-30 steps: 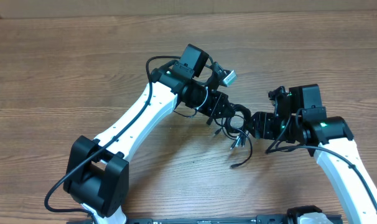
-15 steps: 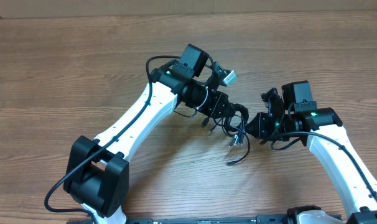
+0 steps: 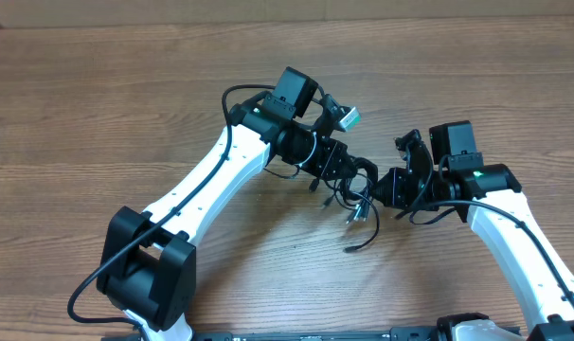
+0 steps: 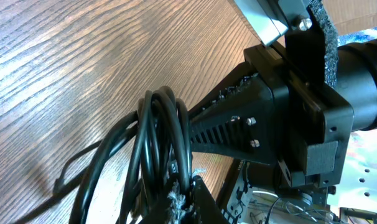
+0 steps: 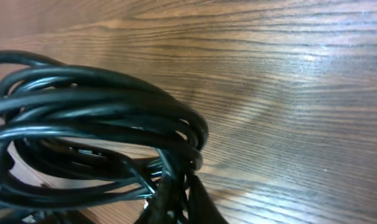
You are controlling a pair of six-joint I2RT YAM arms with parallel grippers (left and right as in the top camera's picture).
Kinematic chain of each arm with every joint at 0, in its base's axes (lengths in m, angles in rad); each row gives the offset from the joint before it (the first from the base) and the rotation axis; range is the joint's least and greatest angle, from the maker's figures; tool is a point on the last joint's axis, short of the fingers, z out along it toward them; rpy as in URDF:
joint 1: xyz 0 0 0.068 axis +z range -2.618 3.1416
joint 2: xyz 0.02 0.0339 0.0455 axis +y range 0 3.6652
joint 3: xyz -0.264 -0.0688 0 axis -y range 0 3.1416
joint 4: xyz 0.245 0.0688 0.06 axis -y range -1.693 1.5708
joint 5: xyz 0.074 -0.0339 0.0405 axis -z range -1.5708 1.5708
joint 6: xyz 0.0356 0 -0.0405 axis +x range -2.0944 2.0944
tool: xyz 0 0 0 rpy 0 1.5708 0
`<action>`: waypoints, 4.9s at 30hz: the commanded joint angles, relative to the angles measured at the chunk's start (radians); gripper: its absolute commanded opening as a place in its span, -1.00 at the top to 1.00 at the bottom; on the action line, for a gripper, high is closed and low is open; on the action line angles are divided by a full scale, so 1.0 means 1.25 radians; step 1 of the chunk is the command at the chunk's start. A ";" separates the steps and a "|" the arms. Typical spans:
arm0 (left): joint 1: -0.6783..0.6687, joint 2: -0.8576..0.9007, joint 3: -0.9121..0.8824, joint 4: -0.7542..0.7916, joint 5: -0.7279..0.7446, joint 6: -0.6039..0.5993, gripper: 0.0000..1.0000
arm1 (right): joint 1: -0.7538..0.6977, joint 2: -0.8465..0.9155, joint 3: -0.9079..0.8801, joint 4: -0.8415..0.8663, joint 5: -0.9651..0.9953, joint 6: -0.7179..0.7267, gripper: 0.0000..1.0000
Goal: Untangle cables
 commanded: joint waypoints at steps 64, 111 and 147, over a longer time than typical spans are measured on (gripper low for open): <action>0.117 -0.017 0.015 -0.039 0.404 0.025 0.92 | 0.002 -0.002 0.022 0.137 0.027 0.182 -0.02; 0.108 -0.014 -0.066 -0.101 -0.403 -0.049 0.91 | 0.012 0.000 -0.026 0.096 0.121 0.265 0.17; 0.146 0.154 -0.115 -0.059 -0.639 -0.162 0.07 | 0.020 0.000 -0.027 0.067 0.121 0.262 0.14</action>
